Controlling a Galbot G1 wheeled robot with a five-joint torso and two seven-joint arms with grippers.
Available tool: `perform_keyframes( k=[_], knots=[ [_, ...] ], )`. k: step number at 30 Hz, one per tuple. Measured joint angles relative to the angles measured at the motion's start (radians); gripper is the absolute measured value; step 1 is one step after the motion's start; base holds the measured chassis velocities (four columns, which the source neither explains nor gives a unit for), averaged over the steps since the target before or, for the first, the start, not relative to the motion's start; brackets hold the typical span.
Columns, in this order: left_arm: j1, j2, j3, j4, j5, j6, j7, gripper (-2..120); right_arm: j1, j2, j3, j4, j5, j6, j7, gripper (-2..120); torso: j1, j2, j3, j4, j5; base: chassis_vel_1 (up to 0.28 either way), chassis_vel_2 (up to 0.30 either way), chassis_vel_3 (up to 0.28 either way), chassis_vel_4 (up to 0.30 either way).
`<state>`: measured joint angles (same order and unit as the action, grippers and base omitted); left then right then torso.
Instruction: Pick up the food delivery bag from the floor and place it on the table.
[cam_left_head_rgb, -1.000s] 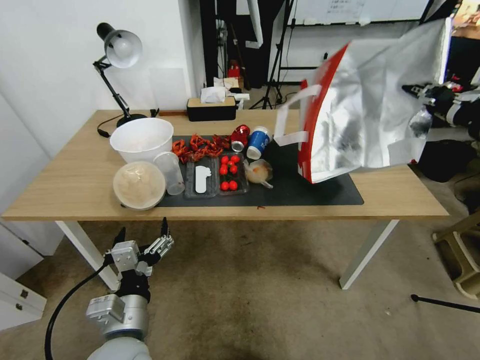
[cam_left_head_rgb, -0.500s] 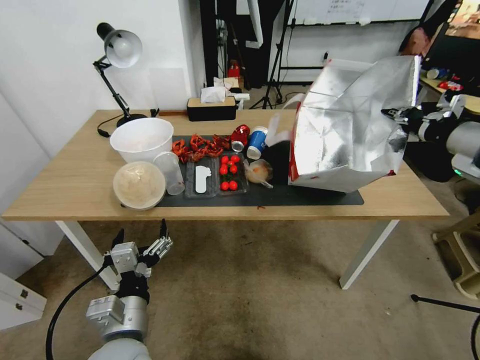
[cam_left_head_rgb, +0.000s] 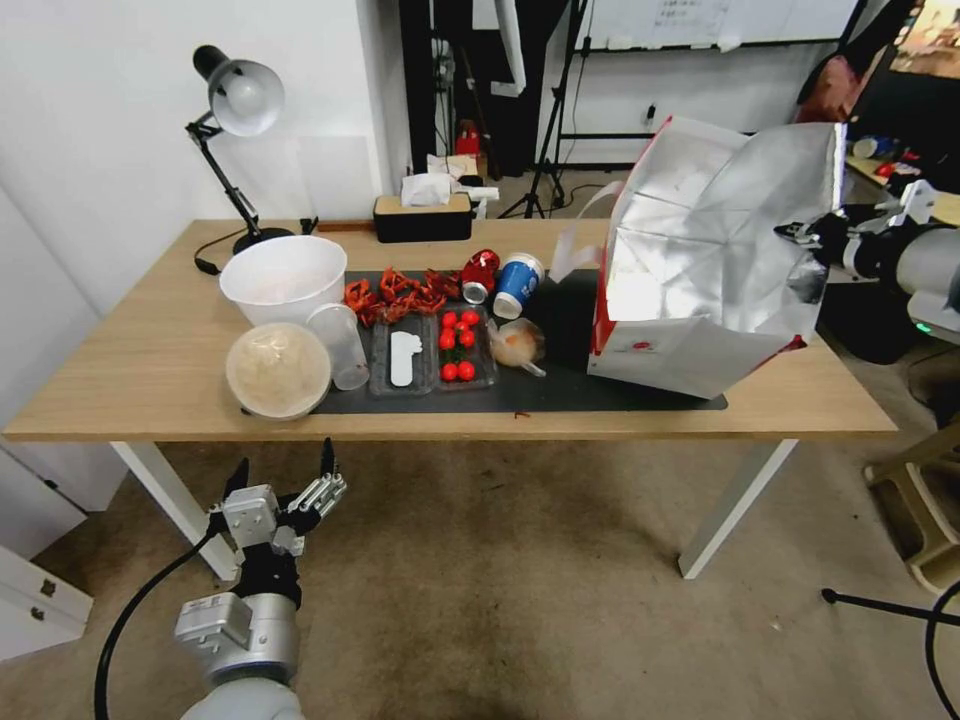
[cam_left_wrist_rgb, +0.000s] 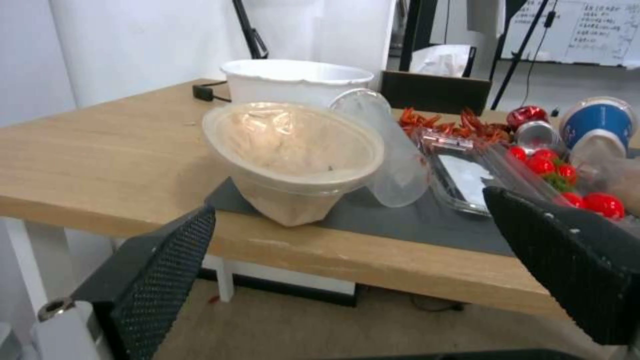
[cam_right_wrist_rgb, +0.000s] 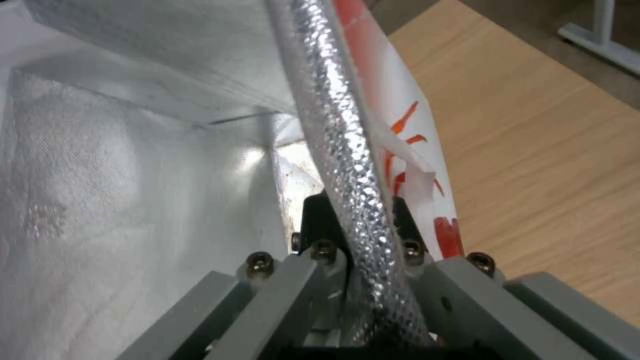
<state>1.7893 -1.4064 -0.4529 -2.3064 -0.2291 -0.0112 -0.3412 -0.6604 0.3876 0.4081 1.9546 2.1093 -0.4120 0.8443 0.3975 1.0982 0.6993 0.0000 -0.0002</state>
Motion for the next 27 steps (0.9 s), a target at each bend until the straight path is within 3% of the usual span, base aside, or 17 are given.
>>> perform_keyframes(
  k=[8,23,27],
  knots=[
    [0.005,-0.001,-0.001,-0.005,0.000,0.000,0.001,100,0.077,0.018,-0.088,-0.036,0.008,-0.030,0.072,0,0.000,0.000,0.000,0.0002,0.0002,0.000,0.000,0.000,0.000],
    [-0.004,-0.010,0.006,0.007,0.006,0.002,0.002,100,0.147,0.035,-0.173,-0.096,-0.051,-0.038,0.035,0,0.000,0.000,0.000,0.0000,0.0003,0.000,0.000,0.000,0.000],
    [-0.003,-0.011,0.007,0.012,0.020,0.000,0.004,100,0.161,0.035,-0.184,-0.106,-0.074,-0.038,-0.001,10,0.000,0.000,0.000,0.0001,0.0002,0.000,0.000,0.000,0.000]
  ],
)
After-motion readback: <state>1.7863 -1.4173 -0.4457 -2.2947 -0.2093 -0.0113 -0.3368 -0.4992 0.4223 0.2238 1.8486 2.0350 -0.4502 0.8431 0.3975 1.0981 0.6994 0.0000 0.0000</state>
